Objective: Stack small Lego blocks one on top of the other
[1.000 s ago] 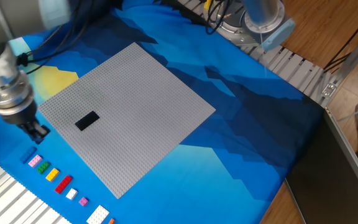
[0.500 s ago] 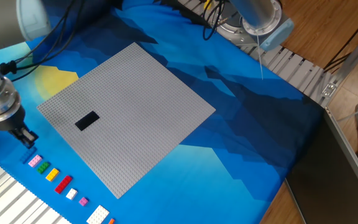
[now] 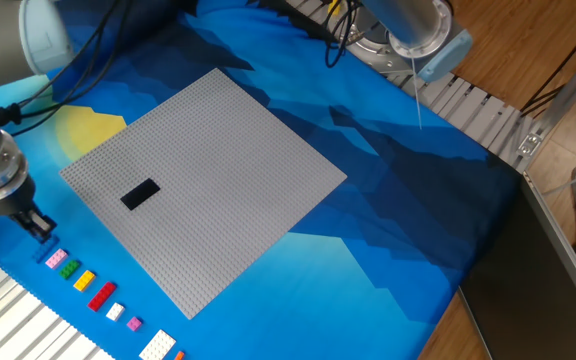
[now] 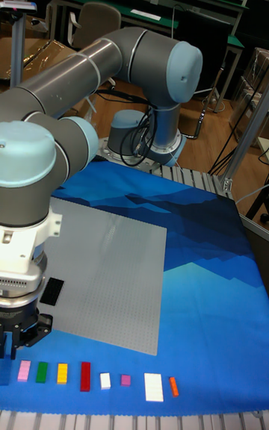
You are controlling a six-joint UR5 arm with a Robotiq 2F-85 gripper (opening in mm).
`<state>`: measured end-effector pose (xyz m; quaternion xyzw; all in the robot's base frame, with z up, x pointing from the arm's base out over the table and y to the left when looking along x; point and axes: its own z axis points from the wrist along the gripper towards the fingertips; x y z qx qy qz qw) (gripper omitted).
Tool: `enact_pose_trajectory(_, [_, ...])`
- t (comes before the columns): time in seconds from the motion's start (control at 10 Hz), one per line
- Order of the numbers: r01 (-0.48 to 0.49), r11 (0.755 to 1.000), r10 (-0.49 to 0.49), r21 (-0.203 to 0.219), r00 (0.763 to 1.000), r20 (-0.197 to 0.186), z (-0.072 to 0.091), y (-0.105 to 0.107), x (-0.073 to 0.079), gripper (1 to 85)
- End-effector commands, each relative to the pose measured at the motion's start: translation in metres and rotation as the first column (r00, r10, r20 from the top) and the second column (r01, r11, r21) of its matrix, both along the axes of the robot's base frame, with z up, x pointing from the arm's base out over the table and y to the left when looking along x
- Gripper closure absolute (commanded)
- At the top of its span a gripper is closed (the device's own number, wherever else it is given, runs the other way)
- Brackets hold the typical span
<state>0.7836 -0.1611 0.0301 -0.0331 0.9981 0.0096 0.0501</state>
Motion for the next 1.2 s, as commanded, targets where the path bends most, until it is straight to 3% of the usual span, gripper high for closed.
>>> enact_pose_trajectory(0.0, [-0.033, 0.999, 0.033, 0.0, 0.999, 0.018, -0.004, -0.001, 0.006, 61.0])
enact_pose_trajectory(0.5, [-0.053, 0.998, 0.052, 0.017, 0.998, 0.036, -0.013, 0.004, 0.01, 59.0])
enact_pose_trajectory(1.1, [-0.089, 0.996, 0.089, 0.004, 0.995, 0.044, -0.019, -0.001, 0.008, 58.7])
